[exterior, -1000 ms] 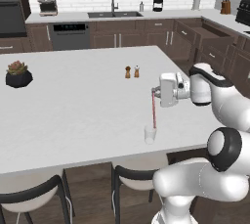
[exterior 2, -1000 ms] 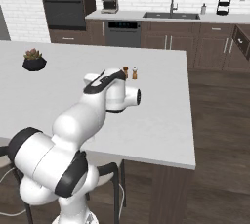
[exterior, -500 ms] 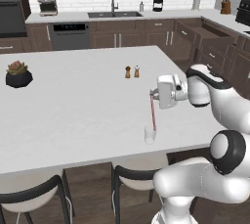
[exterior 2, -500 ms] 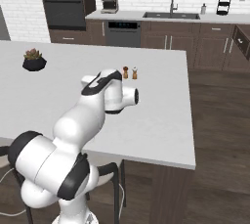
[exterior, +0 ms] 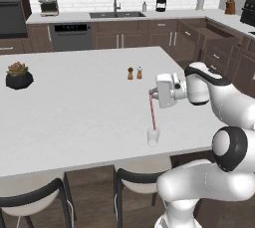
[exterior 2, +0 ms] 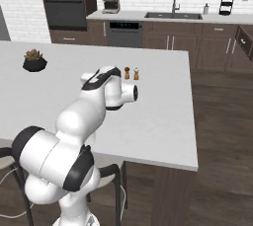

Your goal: Take a straw from the drawer in front and place it inside the glass cup on the dining counter.

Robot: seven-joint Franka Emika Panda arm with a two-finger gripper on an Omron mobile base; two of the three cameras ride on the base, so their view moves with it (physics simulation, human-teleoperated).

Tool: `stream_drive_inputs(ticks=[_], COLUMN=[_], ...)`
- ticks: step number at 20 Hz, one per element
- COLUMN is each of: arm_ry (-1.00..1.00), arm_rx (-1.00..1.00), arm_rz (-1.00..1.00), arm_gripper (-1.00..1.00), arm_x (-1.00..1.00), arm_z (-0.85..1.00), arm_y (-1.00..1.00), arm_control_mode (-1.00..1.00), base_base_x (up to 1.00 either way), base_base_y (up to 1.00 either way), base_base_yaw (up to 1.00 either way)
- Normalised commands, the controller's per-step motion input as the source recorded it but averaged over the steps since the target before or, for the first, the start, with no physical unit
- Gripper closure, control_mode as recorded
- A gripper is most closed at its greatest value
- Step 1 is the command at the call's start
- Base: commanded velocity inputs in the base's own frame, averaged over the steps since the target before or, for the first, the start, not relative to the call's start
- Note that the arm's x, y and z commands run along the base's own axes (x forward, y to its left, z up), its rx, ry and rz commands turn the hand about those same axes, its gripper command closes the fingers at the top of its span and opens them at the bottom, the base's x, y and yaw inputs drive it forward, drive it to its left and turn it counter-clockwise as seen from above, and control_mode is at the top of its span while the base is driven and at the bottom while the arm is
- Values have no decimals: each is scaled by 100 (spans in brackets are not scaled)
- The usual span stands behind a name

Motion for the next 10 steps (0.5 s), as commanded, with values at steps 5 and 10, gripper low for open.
stream_drive_inputs(ticks=[5,10], arm_ry=[-27,-26], arm_rx=[0,0], arm_rz=[12,14], arm_gripper=[100,100], arm_x=[4,1], arm_z=[-65,-69], arm_y=[-7,-15], arm_control_mode=[-100,-100], base_base_x=[0,0], base_base_y=[0,0], base_base_yaw=[0,0])
